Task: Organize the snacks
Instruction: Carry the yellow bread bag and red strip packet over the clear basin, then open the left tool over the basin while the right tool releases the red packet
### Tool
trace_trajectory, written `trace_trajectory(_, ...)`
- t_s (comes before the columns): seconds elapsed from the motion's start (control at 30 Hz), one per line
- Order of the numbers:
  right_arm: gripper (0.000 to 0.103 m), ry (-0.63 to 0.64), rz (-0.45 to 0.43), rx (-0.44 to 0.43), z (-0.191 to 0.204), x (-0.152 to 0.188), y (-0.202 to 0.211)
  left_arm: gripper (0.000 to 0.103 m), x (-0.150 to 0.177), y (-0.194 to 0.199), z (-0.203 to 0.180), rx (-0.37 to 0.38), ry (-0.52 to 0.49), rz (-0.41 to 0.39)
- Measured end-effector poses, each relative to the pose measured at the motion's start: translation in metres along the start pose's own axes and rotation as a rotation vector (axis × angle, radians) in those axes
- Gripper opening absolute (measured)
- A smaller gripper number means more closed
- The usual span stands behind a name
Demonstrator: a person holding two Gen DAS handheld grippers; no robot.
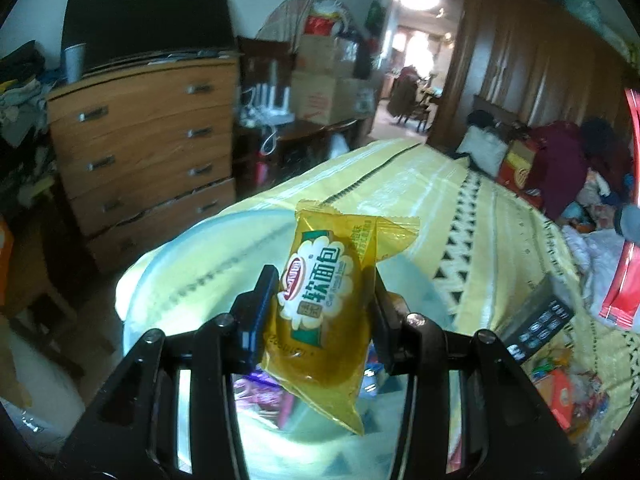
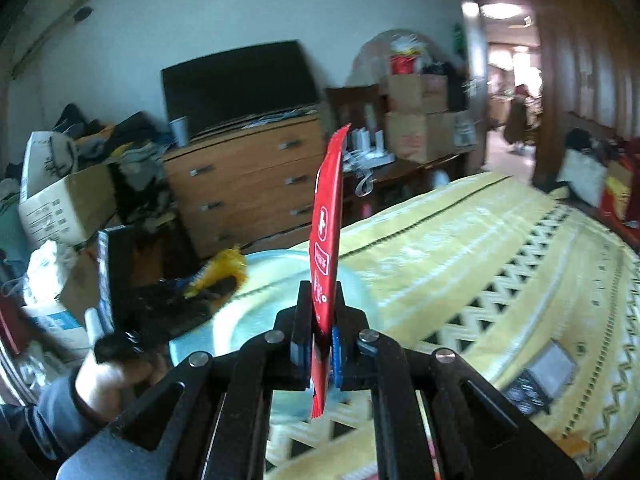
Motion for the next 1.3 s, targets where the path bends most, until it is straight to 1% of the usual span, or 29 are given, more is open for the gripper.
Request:
trace_trajectory(0.1, 0.009, -0.009, 0.045, -0.043, 0.009, 0.004, -0.033, 0.043, 0.005, -0.010, 0.007, -0.024, -0.002, 0.026)
trace_trajectory(0.2, 0.009, -0.015, 0.092, -0.063, 0.013, 0.011, -0.068, 0.043, 0.008, -0.019, 0.017, -0.041, 0.001, 0.046)
trace_trajectory(0.37, 0.009, -0.019, 0.127, -0.067, 0.009, 0.019, -0.095, 0.043, 0.010, -0.025, 0.025, -0.043, 0.011, 0.060)
trace_trajectory(0.47, 0.009, -0.020, 0.131, -0.068, 0.007, 0.021, -0.101, 0.043, 0.009, -0.027, 0.027, -0.040, 0.010, 0.058)
trace_trajectory(0.67, 0.009, -0.023, 0.133, -0.068, 0.010, 0.021, -0.097, 0.043, 0.008, -0.028, 0.028, -0.035, 0.003, 0.057)
trace_trajectory(1.3, 0.009, -0.035, 0.141, -0.075, 0.009, 0.024, -0.105, 0.043, 0.010, -0.029, 0.026, -0.038, -0.003, 0.061)
Point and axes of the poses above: each gripper's, at about its wrist camera, not at the fingertips, and y roughly against the way its jaws point, z to its left, x to its underside, the point moved 7 cm from there along -y, roughly the way its jaws point, and after that the axes turned 10 degrees about -x, right-handed, at the moved point
